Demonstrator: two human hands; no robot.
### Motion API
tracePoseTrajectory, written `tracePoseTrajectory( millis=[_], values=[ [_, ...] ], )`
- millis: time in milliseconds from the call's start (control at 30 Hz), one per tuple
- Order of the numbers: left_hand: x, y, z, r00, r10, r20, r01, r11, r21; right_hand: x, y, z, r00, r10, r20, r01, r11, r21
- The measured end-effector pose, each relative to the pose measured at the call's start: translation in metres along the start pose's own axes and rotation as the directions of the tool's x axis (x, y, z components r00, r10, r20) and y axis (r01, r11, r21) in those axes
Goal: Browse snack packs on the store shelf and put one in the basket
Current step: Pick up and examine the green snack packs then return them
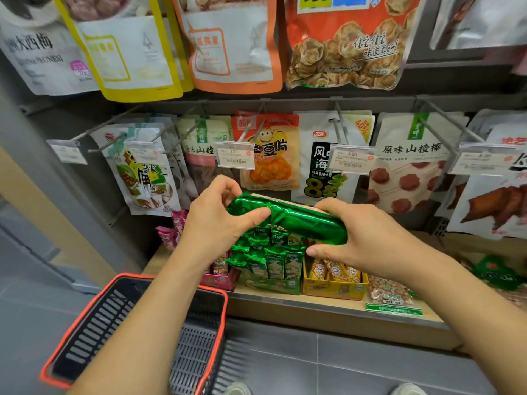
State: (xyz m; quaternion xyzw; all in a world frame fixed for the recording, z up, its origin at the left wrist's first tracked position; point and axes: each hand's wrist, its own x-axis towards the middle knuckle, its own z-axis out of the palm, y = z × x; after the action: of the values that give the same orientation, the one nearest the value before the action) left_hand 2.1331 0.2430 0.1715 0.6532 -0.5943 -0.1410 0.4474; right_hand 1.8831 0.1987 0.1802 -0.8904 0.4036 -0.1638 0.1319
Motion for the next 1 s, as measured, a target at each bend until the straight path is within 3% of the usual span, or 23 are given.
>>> tracePoseTrajectory(
  millis=[233,367,600,733,900,1000],
  values=[
    [-0.004,0.003,0.003,0.991,0.102,0.091,-0.124,0.955,0.269,0.002,-0.005,-0.004,0.989,-0.038,0.142,0.01,0.981,0.193],
    [-0.007,0.005,0.006,0.973,0.074,0.221,-0.116,0.976,0.183,0.002,-0.004,-0.012,0.983,0.035,0.181,-0.103,0.918,0.384],
    [-0.008,0.011,0.01,0.987,0.028,0.156,-0.026,1.0,-0.011,0.005,-0.007,-0.007,0.952,0.3,0.063,-0.307,0.939,0.156],
    [-0.012,0.017,0.018,0.991,0.074,0.109,-0.071,0.997,-0.038,0.006,-0.01,-0.003,0.94,0.329,0.086,-0.327,0.944,-0.035],
    [-0.007,0.015,0.01,0.991,-0.026,0.133,0.04,0.994,-0.102,0.001,0.004,-0.023,0.954,0.211,0.213,-0.274,0.902,0.333],
    [-0.002,0.01,-0.001,0.981,-0.084,0.175,0.112,0.981,-0.156,-0.003,0.02,-0.036,0.942,0.175,0.285,-0.312,0.771,0.556]
  ],
)
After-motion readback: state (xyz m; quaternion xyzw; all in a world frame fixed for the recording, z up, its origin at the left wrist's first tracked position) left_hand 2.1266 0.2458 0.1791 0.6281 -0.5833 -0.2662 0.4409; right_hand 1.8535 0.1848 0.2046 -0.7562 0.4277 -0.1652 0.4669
